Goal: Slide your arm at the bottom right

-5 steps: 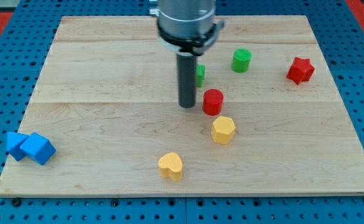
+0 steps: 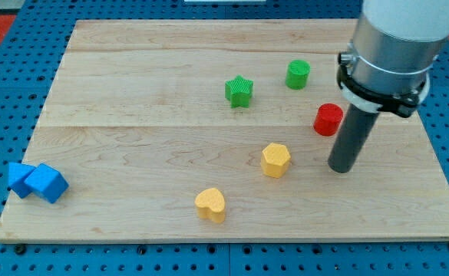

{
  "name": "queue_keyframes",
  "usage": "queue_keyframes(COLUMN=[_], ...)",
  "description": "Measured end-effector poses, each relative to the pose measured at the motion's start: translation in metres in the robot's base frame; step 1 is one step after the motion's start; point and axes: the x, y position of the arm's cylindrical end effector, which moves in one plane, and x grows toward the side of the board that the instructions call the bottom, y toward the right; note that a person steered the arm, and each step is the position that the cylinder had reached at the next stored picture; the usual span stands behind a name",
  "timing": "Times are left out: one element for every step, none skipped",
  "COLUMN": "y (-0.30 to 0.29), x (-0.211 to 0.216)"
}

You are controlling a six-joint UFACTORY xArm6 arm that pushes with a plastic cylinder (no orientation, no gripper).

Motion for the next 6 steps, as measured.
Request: queue_keyframes(y=[0.027, 0.028, 0.029, 0.035, 0.045, 0.06], x=[0.013, 0.021, 0.022, 0.039, 0.042, 0.045])
